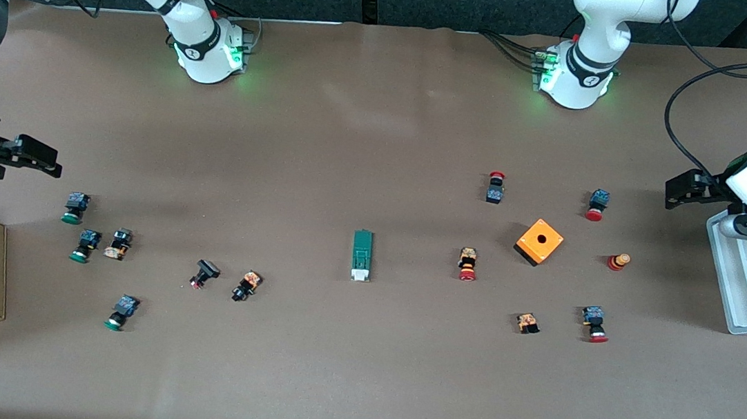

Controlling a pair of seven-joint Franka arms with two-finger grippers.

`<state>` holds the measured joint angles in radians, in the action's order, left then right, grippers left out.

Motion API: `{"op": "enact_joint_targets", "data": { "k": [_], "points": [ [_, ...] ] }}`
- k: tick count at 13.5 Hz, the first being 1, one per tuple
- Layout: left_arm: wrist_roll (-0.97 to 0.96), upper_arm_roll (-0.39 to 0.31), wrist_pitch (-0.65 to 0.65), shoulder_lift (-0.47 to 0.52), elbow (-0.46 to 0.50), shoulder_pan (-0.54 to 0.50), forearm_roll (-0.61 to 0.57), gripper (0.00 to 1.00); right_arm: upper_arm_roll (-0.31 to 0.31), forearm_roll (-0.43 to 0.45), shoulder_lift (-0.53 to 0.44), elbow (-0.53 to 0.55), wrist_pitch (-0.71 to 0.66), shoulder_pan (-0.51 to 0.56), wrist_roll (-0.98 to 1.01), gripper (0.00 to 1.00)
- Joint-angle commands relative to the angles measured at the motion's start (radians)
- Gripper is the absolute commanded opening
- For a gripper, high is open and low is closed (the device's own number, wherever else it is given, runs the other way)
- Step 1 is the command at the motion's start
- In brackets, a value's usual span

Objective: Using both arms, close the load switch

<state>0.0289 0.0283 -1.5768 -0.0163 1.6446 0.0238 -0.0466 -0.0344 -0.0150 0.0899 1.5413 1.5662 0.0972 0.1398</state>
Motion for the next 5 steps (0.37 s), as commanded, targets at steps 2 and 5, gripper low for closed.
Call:
{"op": "enact_joint_targets", "data": {
  "k": [2, 5],
  "points": [
    [-0.012, -0.005, 0.000, 0.009, -0.002, 0.013, -0.007, 1.00, -0.004, 0.012, -0.027, 0.034, 0.014, -0.002, 0.006, 1.00],
    [-0.010, -0.005, 0.000, 0.009, -0.002, 0.011, -0.007, 1.00, -0.004, 0.012, -0.025, 0.034, 0.014, 0.004, 0.007, 1.00]
  ]
}}
